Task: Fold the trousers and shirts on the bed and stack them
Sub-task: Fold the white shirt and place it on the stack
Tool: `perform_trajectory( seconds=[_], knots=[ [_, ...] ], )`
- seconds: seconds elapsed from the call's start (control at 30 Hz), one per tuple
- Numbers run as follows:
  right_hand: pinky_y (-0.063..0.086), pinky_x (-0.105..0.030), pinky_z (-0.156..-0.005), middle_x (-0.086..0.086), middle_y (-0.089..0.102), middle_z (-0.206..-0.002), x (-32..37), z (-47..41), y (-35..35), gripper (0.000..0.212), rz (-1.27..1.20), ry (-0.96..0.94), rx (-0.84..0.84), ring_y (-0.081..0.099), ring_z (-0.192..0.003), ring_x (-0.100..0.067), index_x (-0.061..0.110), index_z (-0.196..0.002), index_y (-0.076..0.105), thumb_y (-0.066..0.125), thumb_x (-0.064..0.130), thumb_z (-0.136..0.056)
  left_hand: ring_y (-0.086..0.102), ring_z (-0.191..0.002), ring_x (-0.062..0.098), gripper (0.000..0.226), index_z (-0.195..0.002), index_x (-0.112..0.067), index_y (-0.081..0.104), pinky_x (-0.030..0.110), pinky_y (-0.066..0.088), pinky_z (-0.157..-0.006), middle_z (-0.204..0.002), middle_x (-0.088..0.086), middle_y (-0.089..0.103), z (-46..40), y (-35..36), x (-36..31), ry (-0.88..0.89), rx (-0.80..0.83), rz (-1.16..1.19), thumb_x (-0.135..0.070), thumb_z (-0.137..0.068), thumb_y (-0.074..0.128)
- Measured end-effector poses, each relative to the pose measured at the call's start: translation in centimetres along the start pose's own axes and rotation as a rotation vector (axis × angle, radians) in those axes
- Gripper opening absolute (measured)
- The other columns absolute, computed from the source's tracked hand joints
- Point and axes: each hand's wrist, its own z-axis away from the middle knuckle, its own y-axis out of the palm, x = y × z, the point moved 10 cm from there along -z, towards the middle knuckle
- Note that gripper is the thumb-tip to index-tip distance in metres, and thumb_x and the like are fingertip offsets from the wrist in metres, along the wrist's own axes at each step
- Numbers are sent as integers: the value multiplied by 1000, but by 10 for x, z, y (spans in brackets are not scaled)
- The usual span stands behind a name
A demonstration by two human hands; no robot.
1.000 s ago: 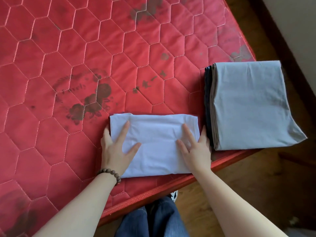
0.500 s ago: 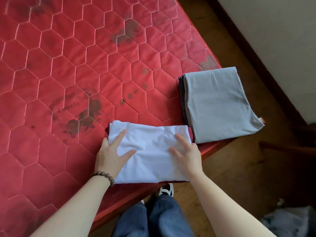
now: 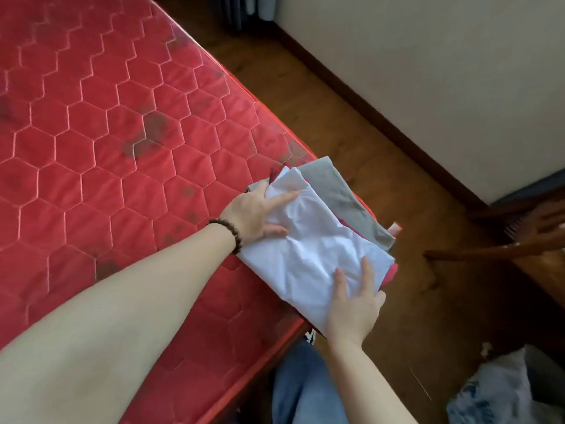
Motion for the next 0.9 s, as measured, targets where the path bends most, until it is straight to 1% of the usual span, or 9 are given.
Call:
perform_trajectory(
  seconds=[0.17,0.27,0.33,0.4,0.5,0.57,0.63,0.73,0.9],
  knots=[
    [35,-28,-73,-3,35,-97,-8,-31,27,54,-101,89,-99,41,-67,-12,40,-141,38,56,47,-91,45,-74,24,78,-142,-47,36,37,44,-73,-98,3,34,-88,11,-22,213,28,-90,-44,-75,76],
    [44,-34,-78,-10,35,-109,-24,-39,58,63,5,178,3,46,-71,-21,41,-149,21,49,50,-93,48,-107,33,82,-144,-53,18,43,41,-95,-127,13,41,-121,44,-8,189,141,-277,-54,-79,68],
    [39,-41,-95,-16,31,-131,-44,-39,71,67,131,272,54,49,-99,-34,45,-149,14,45,57,-91,25,-137,37,80,-142,-62,3,50,25,-110,-155,17,15,-129,70,17,87,257,-386,-71,-79,53],
    [34,-44,-102,-18,23,-143,-54,-42,76,69,117,304,65,41,-120,-41,49,-148,12,45,61,-89,6,-146,39,81,-136,-68,-7,57,14,-115,-160,10,-10,-128,86,36,12,360,-264,-79,-76,47],
    [37,-33,-92,-22,36,-128,-56,-49,90,70,-31,304,109,49,-106,-39,51,-147,11,50,56,-89,28,-139,41,81,-132,-72,-10,47,28,-114,-156,15,10,-131,97,47,-14,439,-91,-77,-76,49],
    [35,-31,-81,-17,41,-111,-55,-54,96,69,-30,282,138,47,-87,-32,52,-147,8,49,55,-91,51,-113,41,78,-128,-75,-13,42,41,-100,-123,15,38,-131,99,52,-49,445,-86,-79,-76,45],
    [33,-30,-79,-12,38,-103,-56,-60,98,69,-26,261,171,42,-82,-27,52,-146,7,49,53,-92,53,-93,36,75,-126,-77,-14,40,43,-88,-102,8,38,-127,100,53,-72,429,-86,-82,-75,41],
    [31,-28,-81,-16,45,-111,-53,-69,93,68,4,206,218,45,-89,-30,50,-147,10,51,48,-93,50,-84,34,74,-124,-78,-14,40,44,-84,-98,7,37,-114,98,56,-130,390,-57,-84,-74,40],
    [32,-29,-87,-17,49,-137,-22,-118,81,68,207,-73,372,49,-116,-36,37,-150,22,58,38,-92,55,-95,42,78,-128,-73,-17,48,46,-94,-98,13,38,-69,100,64,-372,281,46,-83,-75,38]
  ],
)
